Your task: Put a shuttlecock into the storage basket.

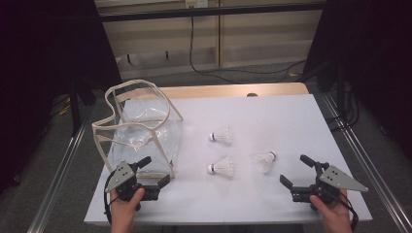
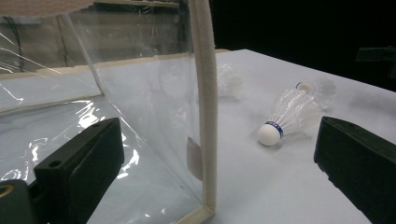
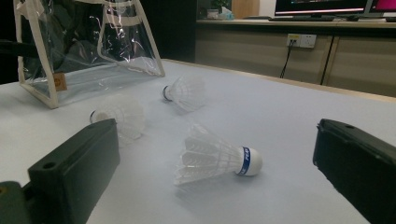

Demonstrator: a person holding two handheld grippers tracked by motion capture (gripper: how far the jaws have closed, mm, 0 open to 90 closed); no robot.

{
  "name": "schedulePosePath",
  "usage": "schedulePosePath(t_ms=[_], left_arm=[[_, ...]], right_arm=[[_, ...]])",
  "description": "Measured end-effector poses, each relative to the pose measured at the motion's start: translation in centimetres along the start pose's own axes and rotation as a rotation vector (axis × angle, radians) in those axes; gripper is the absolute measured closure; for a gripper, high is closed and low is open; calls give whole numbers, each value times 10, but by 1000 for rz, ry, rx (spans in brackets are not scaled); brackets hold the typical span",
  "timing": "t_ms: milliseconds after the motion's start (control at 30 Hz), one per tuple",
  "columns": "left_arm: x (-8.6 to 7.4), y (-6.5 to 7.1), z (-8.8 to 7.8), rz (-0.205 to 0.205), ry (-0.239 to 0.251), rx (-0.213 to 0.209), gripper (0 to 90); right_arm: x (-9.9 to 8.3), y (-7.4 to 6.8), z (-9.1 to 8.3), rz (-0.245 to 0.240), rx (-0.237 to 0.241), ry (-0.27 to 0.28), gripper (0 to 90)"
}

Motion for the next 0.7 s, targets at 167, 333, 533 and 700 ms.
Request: schedulePosePath(t_ms=[167,333,533,700], left_arm=[[0,3,1,-1,-4,-10,18],[0,7,3,-2,-9,-27,18],[1,14,6,-4,-11,-58,18],[2,19,9,-6,-14,-76,18]], right_arm=[[0,0,-1,3,1,0,5],[-1,0,0,5,7,-2,5],[-1,0,0,9,2,-4,5],[-1,1,0,4,2,-4,5]])
Point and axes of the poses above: each handheld gripper's, and its own axes: z roughly forward along the jaws, x roughly out of its top, y roughly to its right, the point moved 4 cm from there along z, roughly forward along the jaws, and after that the axes turned 10 degrees about x, right-handed, at the moved point
